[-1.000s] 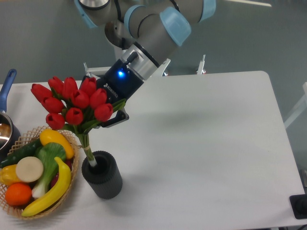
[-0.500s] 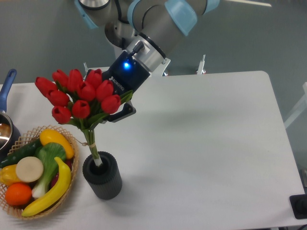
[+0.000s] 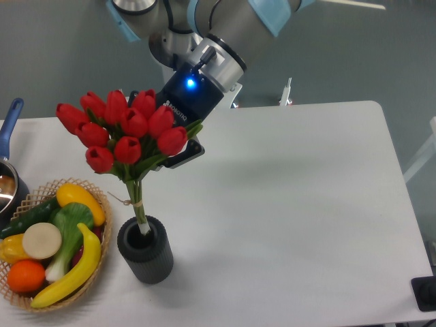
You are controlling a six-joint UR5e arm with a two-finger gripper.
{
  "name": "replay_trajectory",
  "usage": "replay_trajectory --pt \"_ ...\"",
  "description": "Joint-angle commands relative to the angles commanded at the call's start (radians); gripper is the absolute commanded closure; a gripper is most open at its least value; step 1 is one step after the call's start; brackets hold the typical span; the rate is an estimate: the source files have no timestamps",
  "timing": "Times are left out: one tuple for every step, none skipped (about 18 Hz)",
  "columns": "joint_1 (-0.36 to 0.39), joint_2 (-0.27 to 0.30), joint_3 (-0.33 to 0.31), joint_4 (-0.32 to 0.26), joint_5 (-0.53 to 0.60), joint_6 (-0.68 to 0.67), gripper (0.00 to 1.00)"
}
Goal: Pick up the flowers from the vase
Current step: 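Lift the gripped tulips up out of the black vase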
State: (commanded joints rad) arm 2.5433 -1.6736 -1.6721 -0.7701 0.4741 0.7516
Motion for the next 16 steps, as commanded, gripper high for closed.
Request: replay_trajectory --pt "0.009 0.0 0.005 0.0 -0.005 0.006 0.58" --pt "0.02 -0.002 0.009 0.002 -0.005 0.011 0.58" --pt "0.023 -0.003 0.017 0.002 -0.005 0.012 0.58" --pt "0.031 -0.003 0.026 0.002 -0.005 0.011 0.58" --pt "0.04 -0.003 0.029 0.002 -0.005 0.011 0.58" --pt "0.041 -0.003 0.032 0.002 -0.005 0.011 0.58" --pt "0.046 -0.005 0.032 0.002 -0.005 0.012 0.58" --pt "0.052 -0.005 0.031 0.002 -0.003 0.012 0.58" --pt "0.063 -0.005 0.031 0.002 -0.005 0.012 0.58" --pt "0.074 -0.005 0.032 0.002 -0.005 0.012 0.58" --pt "0.084 -0.005 0.031 0.003 -0.006 0.014 0.58" --pt "0.087 -0.005 0.031 0.003 -0.005 0.018 0.58" --pt "0.089 -0.005 0.031 0.003 -0.005 0.02 0.58" --pt "0.089 -0.005 0.032 0.003 -0.005 0.02 0.58" --pt "0.094 -0.005 0.032 0.005 -0.005 0.021 0.58" --pt "0.104 -0.005 0.034 0.003 -0.005 0.02 0.58"
